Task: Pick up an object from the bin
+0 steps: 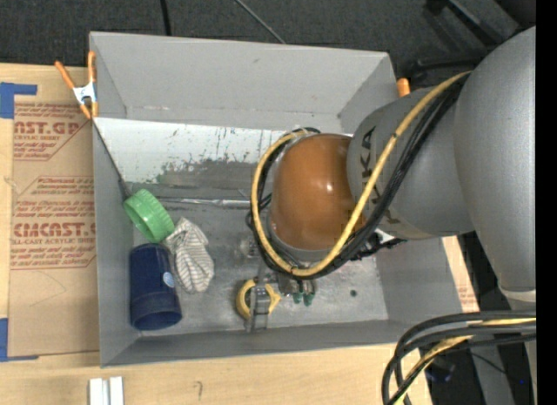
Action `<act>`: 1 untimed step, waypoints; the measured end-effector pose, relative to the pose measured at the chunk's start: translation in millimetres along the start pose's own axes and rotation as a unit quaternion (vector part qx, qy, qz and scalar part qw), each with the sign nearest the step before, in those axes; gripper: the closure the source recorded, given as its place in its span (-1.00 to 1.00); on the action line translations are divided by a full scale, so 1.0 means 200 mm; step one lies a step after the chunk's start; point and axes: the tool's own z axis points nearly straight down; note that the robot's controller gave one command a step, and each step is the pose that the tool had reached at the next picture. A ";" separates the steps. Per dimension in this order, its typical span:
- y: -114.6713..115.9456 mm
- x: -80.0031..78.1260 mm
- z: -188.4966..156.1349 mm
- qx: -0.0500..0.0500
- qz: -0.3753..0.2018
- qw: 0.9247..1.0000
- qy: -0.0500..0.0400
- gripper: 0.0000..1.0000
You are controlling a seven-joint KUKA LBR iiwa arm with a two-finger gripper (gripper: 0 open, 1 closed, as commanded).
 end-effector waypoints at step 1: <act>0.00 -0.01 -0.02 -0.001 0.001 1.000 -0.004 -1.00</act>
Offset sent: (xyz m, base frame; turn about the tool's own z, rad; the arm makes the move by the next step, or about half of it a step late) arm 0.0175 -0.0835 -0.0610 -0.1169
